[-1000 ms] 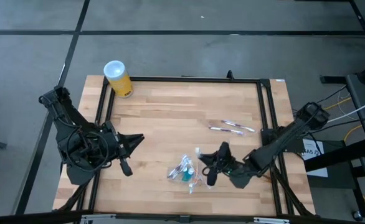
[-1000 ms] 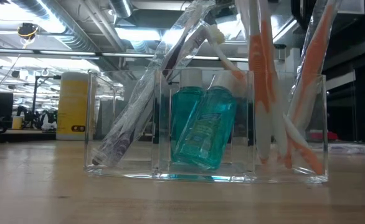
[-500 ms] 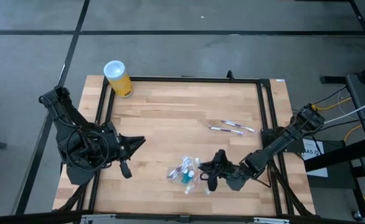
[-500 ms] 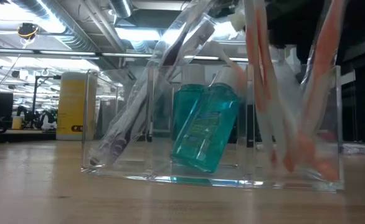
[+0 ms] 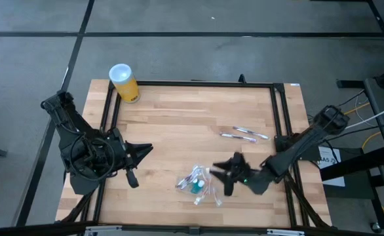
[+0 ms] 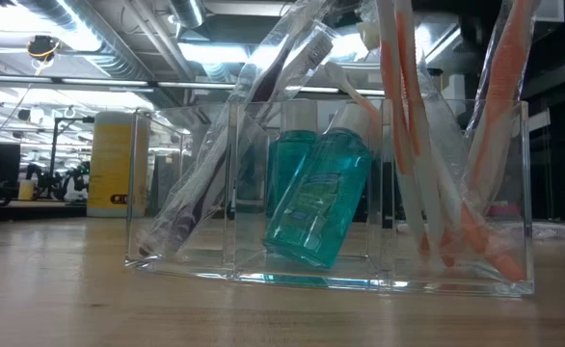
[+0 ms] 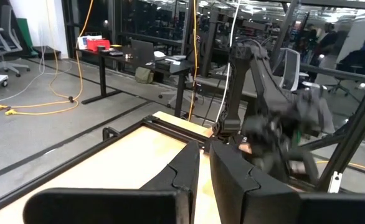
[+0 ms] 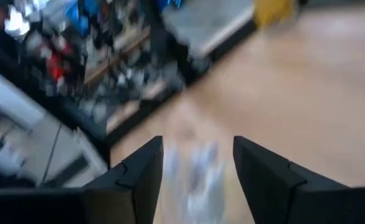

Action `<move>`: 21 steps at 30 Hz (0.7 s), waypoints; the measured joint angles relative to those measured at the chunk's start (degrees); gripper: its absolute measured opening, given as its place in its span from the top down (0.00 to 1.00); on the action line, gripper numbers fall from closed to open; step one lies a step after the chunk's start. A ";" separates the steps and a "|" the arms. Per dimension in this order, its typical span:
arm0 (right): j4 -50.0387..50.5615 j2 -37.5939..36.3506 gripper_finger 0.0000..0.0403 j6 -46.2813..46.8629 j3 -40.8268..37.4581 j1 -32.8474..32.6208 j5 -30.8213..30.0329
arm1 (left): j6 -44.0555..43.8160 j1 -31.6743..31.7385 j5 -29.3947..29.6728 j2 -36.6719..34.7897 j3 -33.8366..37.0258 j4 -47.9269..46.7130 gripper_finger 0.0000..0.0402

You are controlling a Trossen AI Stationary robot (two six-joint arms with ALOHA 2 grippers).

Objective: Pick & Place toothbrushing station
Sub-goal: Put the purple toothbrush into the left section of the transparent organizer

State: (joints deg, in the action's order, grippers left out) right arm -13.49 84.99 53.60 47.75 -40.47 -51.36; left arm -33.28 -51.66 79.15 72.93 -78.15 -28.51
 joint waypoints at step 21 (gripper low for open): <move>70.73 -16.90 0.64 -25.55 2.19 48.55 60.00 | -5.16 2.66 -1.38 0.02 0.00 -5.08 0.92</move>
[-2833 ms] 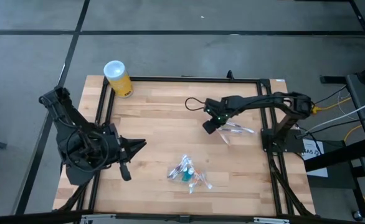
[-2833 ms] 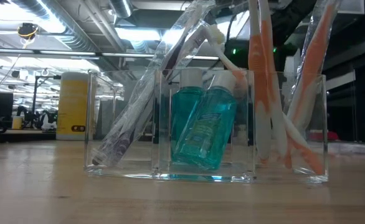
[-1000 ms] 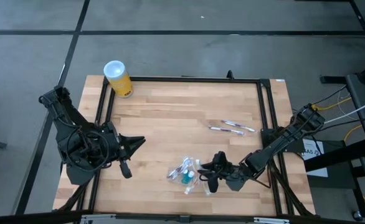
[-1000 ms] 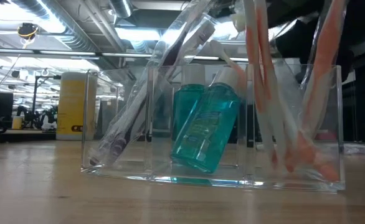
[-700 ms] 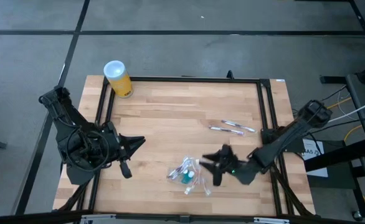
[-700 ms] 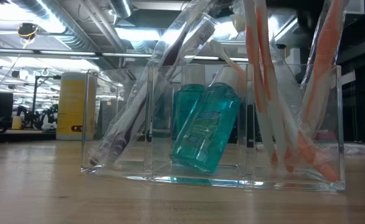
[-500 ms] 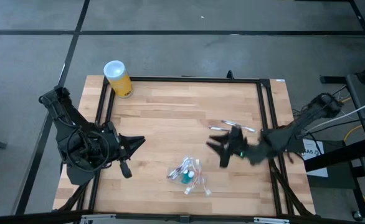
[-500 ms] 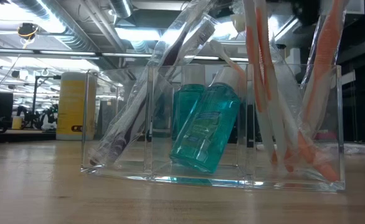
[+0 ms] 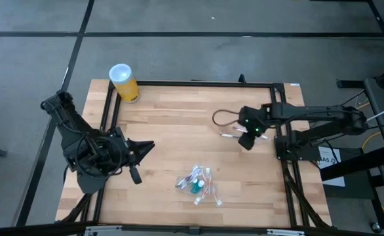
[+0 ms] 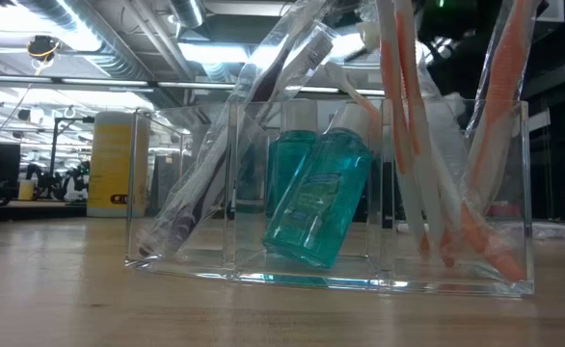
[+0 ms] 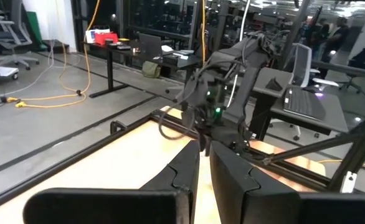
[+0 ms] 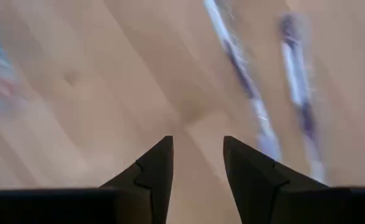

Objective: Pick & Place toothbrushing station
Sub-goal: Put the purple toothbrush into the left section of the transparent organizer

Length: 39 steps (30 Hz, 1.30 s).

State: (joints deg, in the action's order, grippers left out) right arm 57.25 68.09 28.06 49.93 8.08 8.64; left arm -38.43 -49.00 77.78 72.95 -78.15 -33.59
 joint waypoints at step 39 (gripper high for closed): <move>-10.66 14.84 0.79 -13.76 -10.36 7.15 -1.70 | -0.86 4.99 -3.87 0.02 0.00 -0.87 0.92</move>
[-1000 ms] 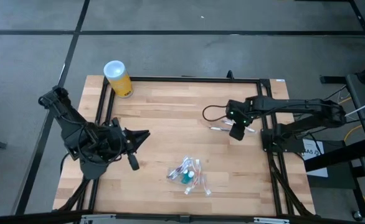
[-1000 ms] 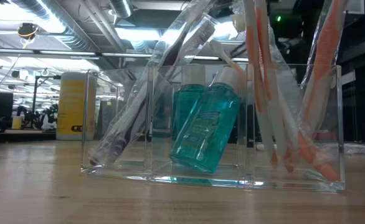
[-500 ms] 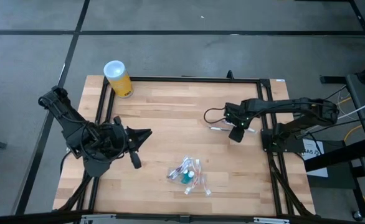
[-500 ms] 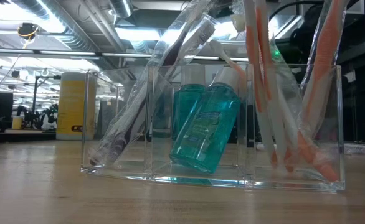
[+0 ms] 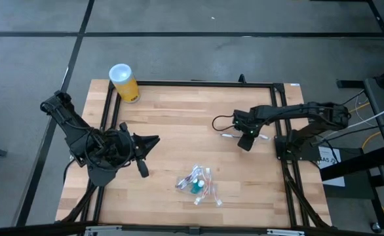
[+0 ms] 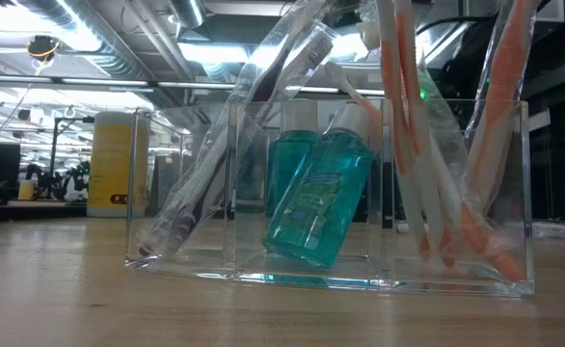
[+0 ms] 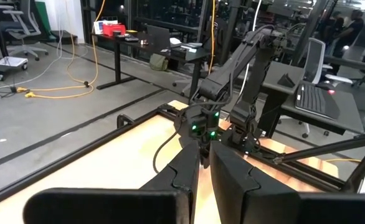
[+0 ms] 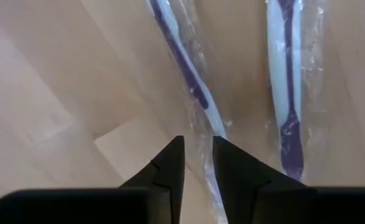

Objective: Pick & Place toothbrushing station
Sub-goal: Put the purple toothbrush into the left section of the transparent organizer

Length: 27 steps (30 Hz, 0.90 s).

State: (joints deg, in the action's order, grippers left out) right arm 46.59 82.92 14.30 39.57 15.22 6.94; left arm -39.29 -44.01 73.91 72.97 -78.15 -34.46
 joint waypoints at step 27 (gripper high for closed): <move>2.75 0.01 1.00 1.15 41.96 -11.97 10.26 | -2.89 3.43 -5.01 -2.07 -0.01 -2.91 0.90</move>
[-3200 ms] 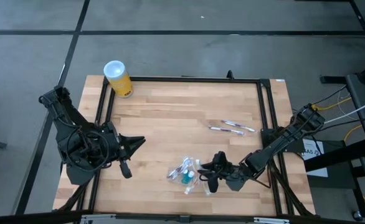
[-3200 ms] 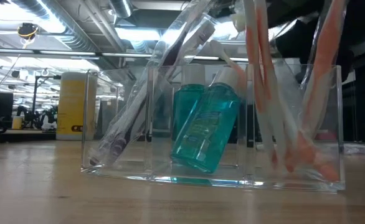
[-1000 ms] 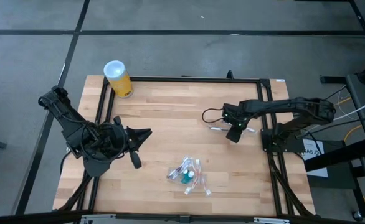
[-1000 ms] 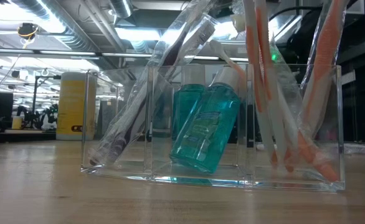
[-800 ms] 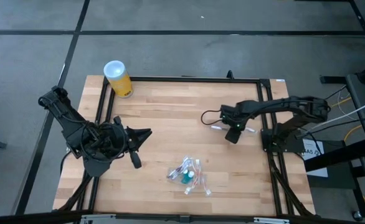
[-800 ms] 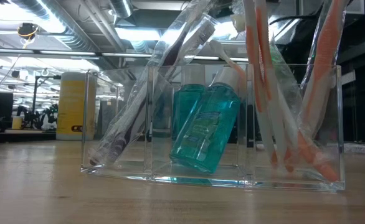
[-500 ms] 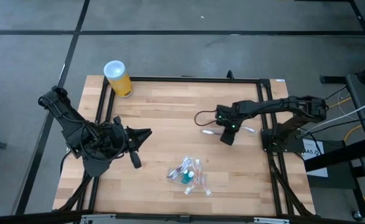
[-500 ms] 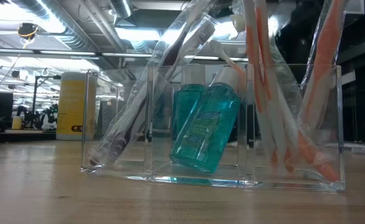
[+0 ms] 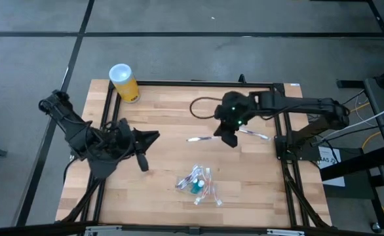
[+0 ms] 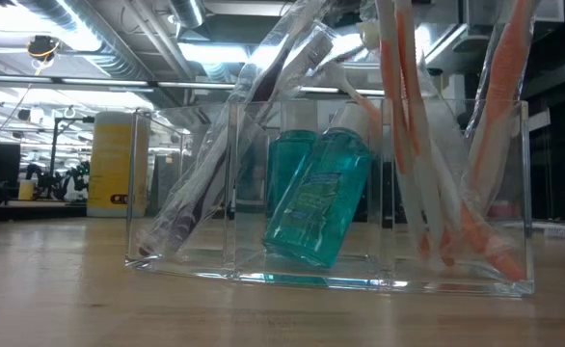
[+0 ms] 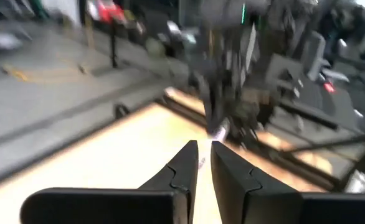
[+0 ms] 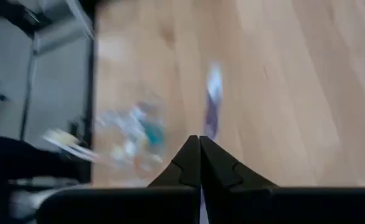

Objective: Pick & Place toothbrushing station
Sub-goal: Put the purple toothbrush into the left section of the transparent organizer

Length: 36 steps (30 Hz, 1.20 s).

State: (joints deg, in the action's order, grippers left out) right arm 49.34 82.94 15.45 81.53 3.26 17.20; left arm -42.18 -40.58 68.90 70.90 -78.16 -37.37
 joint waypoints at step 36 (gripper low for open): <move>15.66 -3.71 0.81 12.92 7.65 -9.09 -10.17 | 48.89 40.45 -71.64 26.94 0.04 -14.19 0.62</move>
State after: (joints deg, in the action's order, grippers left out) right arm 65.00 79.22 28.37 89.19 -5.83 7.03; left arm 6.72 -0.13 -2.74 97.84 -78.13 -51.55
